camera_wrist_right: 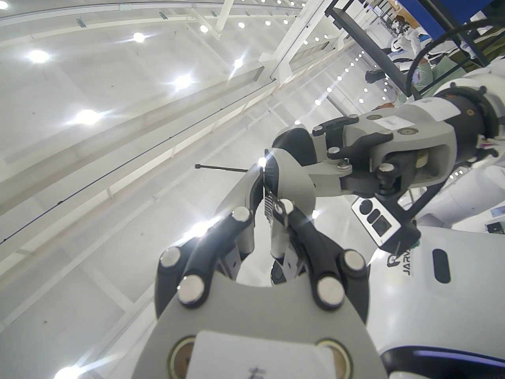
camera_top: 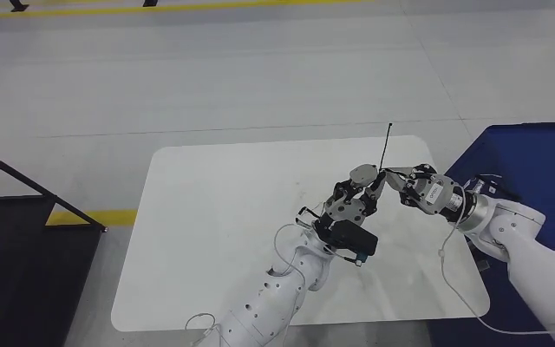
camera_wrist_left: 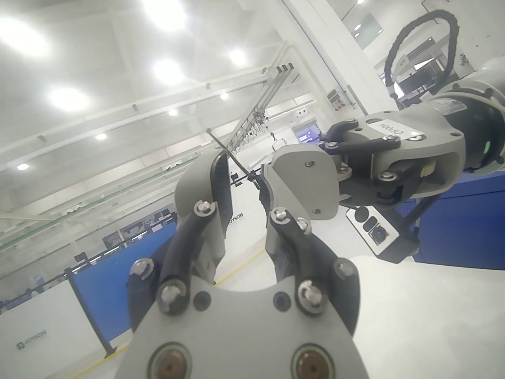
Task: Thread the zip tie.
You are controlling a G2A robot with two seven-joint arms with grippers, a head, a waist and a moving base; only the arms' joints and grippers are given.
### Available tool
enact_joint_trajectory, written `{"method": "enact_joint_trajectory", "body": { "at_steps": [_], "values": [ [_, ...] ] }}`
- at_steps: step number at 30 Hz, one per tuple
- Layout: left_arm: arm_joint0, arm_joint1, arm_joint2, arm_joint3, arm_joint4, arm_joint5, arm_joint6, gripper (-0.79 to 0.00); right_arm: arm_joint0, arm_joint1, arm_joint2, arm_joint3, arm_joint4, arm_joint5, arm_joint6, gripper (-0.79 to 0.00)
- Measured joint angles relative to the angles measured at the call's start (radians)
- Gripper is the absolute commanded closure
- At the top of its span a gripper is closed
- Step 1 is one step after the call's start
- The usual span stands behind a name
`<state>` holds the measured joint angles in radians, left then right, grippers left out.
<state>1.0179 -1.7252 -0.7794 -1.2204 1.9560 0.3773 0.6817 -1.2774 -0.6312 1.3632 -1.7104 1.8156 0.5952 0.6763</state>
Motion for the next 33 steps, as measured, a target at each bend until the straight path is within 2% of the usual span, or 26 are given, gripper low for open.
{"method": "enact_joint_trajectory", "body": {
  "at_steps": [4, 11, 14, 15, 28, 33],
  "values": [
    [0.008, 0.001, -0.004, -0.003, 0.005, 0.001, 0.004, -0.102, 0.0, 0.0, 0.0, 0.0, 0.0, 0.0, 0.0, 0.0],
    [0.014, -0.001, -0.005, 0.0, 0.012, -0.004, -0.001, -0.099, 0.0, 0.0, 0.0, 0.0, 0.0, 0.0, 0.0, 0.0],
    [0.011, -0.004, -0.001, 0.0, 0.018, -0.001, -0.005, -0.046, 0.0, 0.0, 0.0, 0.0, 0.0, 0.0, 0.0, 0.0],
    [0.01, -0.005, -0.001, 0.0, 0.019, 0.0, -0.006, 0.0, 0.0, 0.0, 0.0, 0.0, 0.0, 0.0, 0.0, 0.0],
    [0.014, -0.009, -0.005, 0.007, 0.024, 0.003, -0.003, 0.0, 0.0, 0.0, 0.0, 0.0, 0.0, 0.0, 0.0, 0.0],
    [0.019, -0.009, 0.002, 0.016, 0.034, -0.016, -0.001, 0.0, -0.002, -0.009, 0.018, -0.007, 0.01, -0.034, -0.029, 0.0]
  ]
}}
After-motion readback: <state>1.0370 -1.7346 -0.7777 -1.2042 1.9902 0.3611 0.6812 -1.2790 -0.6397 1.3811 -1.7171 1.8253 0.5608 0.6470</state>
